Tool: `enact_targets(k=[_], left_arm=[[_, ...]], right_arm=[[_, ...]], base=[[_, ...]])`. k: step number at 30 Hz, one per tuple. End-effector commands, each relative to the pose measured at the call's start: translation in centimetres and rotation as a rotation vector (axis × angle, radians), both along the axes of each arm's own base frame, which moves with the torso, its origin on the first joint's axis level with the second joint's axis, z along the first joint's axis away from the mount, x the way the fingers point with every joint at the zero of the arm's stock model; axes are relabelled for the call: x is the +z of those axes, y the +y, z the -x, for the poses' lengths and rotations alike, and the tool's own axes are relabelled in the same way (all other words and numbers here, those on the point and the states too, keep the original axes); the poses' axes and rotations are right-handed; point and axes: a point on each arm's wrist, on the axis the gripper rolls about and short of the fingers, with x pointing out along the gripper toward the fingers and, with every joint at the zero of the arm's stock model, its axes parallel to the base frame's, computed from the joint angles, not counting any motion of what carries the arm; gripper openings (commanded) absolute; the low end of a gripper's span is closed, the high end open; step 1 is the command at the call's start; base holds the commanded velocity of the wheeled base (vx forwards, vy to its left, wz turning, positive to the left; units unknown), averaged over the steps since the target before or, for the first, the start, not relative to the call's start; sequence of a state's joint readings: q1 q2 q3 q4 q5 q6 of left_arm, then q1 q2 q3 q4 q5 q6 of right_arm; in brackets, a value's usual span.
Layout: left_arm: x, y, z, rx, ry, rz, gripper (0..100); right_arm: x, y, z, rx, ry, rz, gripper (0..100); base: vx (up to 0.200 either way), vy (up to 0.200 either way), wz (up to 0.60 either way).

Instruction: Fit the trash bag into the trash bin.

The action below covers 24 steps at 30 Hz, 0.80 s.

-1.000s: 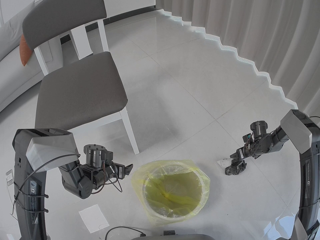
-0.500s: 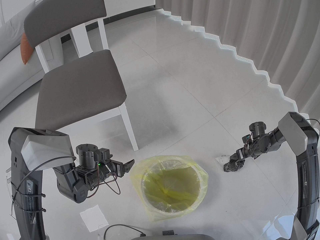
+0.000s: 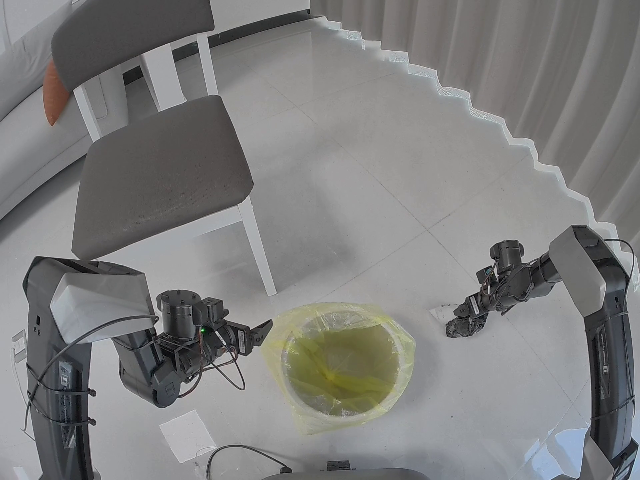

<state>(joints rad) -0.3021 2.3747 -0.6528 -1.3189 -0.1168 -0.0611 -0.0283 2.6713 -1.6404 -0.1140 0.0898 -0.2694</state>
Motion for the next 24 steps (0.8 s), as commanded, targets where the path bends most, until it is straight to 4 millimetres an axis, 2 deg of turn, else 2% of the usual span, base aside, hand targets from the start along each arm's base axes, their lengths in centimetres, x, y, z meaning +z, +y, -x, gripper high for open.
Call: enact_targets(k=[1,12,13,21,22,24], left_arm=[[0.0,-0.1,0.0,-0.003,-0.002,0.001,100],[-0.2,-0.4,0.1,-0.011,-0.024,0.006,100],[-0.2,-0.5,0.0,-0.013,-0.025,0.006,100],[-1.2,-0.7,-0.1,-0.013,-0.026,0.009,100],[-1.6,-0.6,-0.1,-0.006,-0.039,0.011,100],[-1.7,-0.5,0.0,0.000,-0.047,0.011,100]], right_arm=[[-1.1,0.4,-0.5,0.008,0.033,-0.002,100],[-2.4,0.1,-1.0,-0.002,0.051,0.007,100],[-2.4,0.1,-1.0,-0.003,0.050,0.010,0],[-2.1,-0.4,-0.8,-0.015,0.056,0.010,0],[-1.1,-0.3,-0.6,-0.012,0.045,0.012,0],[-0.6,-0.3,-0.4,-0.011,0.045,0.013,0]], base=[[0.000,0.000,0.00],[0.000,0.000,0.00],[0.000,0.000,0.00],[0.000,0.000,0.00],[0.000,0.000,0.00],[0.000,0.000,0.00]])
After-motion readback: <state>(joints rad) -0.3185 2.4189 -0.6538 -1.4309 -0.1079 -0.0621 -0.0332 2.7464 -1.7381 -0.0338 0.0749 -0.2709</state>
